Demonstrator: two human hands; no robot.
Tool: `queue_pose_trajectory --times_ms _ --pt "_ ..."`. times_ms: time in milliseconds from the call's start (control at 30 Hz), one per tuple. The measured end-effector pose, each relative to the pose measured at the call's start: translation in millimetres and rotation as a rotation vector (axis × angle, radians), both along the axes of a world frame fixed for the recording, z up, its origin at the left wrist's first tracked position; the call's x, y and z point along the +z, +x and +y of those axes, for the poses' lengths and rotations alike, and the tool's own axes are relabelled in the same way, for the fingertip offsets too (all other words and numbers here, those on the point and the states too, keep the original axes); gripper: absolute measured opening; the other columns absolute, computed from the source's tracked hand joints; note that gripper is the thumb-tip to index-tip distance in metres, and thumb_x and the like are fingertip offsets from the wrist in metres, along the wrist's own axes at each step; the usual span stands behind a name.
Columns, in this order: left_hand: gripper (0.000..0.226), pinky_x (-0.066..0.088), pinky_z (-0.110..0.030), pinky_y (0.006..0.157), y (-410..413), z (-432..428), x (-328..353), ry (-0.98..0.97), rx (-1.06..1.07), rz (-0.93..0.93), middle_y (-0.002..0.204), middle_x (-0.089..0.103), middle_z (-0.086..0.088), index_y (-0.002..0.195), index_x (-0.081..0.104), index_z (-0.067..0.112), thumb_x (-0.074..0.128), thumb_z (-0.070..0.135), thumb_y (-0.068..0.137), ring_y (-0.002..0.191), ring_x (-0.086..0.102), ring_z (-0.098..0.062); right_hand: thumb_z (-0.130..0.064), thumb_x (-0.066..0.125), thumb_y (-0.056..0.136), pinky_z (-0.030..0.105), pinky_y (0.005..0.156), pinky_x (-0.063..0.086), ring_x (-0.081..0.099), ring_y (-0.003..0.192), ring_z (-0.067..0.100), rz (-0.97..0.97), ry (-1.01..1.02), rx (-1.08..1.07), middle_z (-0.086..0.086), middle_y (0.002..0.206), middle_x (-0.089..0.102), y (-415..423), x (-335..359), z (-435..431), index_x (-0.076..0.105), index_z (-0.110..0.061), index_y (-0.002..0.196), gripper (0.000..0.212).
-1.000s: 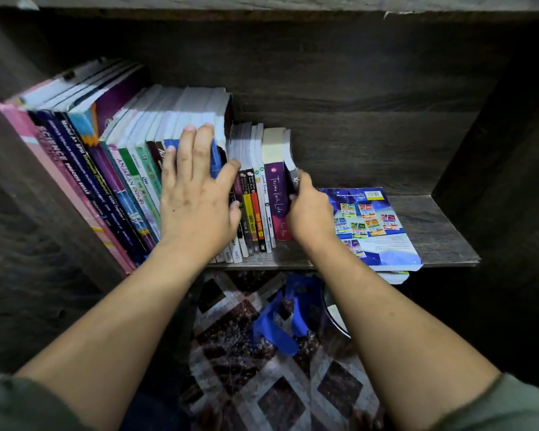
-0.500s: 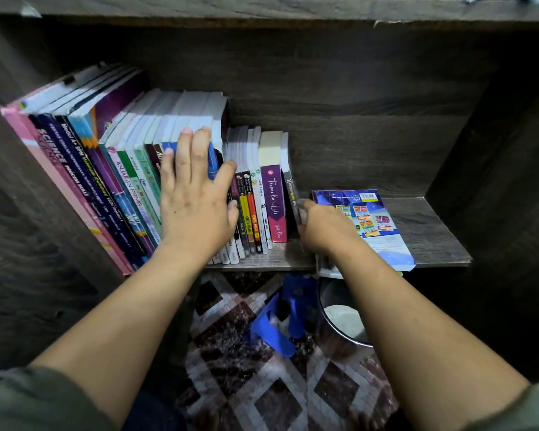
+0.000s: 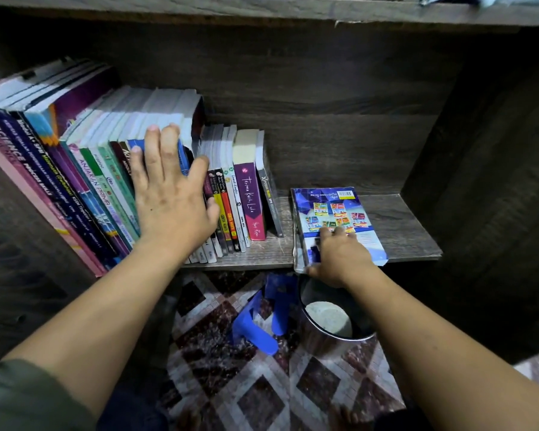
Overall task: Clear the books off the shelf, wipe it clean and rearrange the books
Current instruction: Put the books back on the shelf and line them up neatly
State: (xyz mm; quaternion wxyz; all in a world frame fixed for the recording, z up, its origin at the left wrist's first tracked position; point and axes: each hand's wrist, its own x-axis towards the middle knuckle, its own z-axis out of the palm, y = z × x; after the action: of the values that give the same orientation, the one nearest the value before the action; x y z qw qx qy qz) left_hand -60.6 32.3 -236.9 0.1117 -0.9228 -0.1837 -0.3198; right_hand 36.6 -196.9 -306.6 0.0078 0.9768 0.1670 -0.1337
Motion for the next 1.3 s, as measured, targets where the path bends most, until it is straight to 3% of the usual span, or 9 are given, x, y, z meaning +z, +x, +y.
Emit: queue_pose_trajectory --times_ms 100,267,400,567,667,833,1000,1233,1300 --pt "0.059 -0.004 -0.051 0.116 0.5 -1.6 0.2 -0.008 0.005 -0.005 0.154 0.011 -0.02 0.121 0.053 0.017 0.073 0.036 0.069 0.145 -0.001 -0.038 -0.049 0.06 0.089 0.046 0.11 0.031 0.03 0.137 0.045 -0.019 -0.072 0.066 0.027 0.151 0.026 -2.0 4.4 -0.6 0.014 -0.004 0.151 0.089" --pt "0.059 -0.003 -0.052 0.116 -0.4 -1.0 0.1 -0.003 -0.002 -0.007 0.153 0.013 -0.021 0.121 0.053 0.016 0.073 0.035 0.07 0.145 0.0 -0.039 -0.035 0.053 0.092 0.035 0.085 0.042 0.055 0.115 0.034 -0.057 0.075 0.092 0.017 0.127 0.056 0.9 28.8 -2.0 0.048 -0.008 0.128 0.045" --pt "0.058 -0.003 -0.051 0.116 -1.3 -0.2 0.8 0.003 -0.009 -0.013 0.153 0.014 -0.021 0.12 0.055 0.014 0.074 0.034 0.069 0.144 0.001 -0.038 -0.023 0.044 0.097 0.039 0.09 0.04 0.049 0.119 0.03 -0.385 -0.041 0.118 0.008 0.128 0.052 -7.8 44.2 7.2 0.055 -0.017 0.127 0.033" --pt "0.06 -0.007 -0.049 0.116 -0.8 -0.6 1.1 0.005 0.0 -0.001 0.154 0.011 -0.019 0.122 0.054 0.016 0.074 0.036 0.069 0.145 -0.001 -0.037 -0.006 0.038 0.096 0.038 0.064 0.036 0.06 0.095 0.038 -0.535 0.22 -0.115 0.015 0.123 0.045 -15.1 66.5 11.5 0.052 -0.012 0.123 0.031" --pt "0.06 -0.007 -0.049 0.116 -0.9 -0.4 0.8 0.007 -0.002 -0.001 0.154 0.012 -0.019 0.122 0.054 0.016 0.074 0.036 0.069 0.145 -0.001 -0.037 -0.004 0.042 0.094 0.036 0.065 0.034 0.061 0.093 0.041 -0.53 0.346 -0.133 0.017 0.126 0.045 -12.9 71.6 12.8 0.05 -0.008 0.12 0.027" --pt "0.06 -0.004 -0.05 0.116 -0.9 1.3 0.7 0.007 -0.006 -0.004 0.154 0.013 -0.021 0.122 0.054 0.016 0.074 0.036 0.069 0.145 0.0 -0.038 -0.03 0.048 0.094 0.037 0.07 0.041 0.059 0.091 0.038 -0.6 0.492 -0.104 0.013 0.113 0.051 -11.2 74.8 20.7 0.06 -0.003 0.105 0.031" --pt "0.059 -0.001 -0.052 0.116 -1.0 1.5 0.2 0.012 -0.012 -0.011 0.153 0.014 -0.022 0.121 0.055 0.015 0.074 0.035 0.069 0.144 0.002 -0.04 -0.02 0.054 0.091 0.039 0.073 0.043 0.059 0.091 0.037 -0.632 0.6 -0.085 0.011 0.11 0.056 -4.5 83.3 25.1 0.065 -0.004 0.1 0.021" --pt "0.059 -0.001 -0.052 0.116 -2.9 2.1 0.3 0.017 -0.027 -0.009 0.154 0.015 -0.023 0.122 0.056 0.015 0.074 0.033 0.069 0.145 0.003 -0.04 -0.001 0.058 0.082 0.043 0.095 0.045 0.049 0.121 0.041 -0.507 0.92 0.123 0.016 0.15 0.032 -5.6 75.3 49.3 0.049 -0.018 0.137 0.058" --pt "0.059 -0.001 -0.051 0.116 -4.2 2.2 1.2 0.022 -0.025 0.002 0.154 0.015 -0.023 0.123 0.056 0.015 0.074 0.032 0.069 0.145 0.003 -0.04 -0.007 0.058 0.088 0.039 0.098 0.043 0.05 0.121 0.036 -0.385 0.966 0.166 0.017 0.144 0.042 -8.0 64.5 59.1 0.038 -0.019 0.144 0.061"
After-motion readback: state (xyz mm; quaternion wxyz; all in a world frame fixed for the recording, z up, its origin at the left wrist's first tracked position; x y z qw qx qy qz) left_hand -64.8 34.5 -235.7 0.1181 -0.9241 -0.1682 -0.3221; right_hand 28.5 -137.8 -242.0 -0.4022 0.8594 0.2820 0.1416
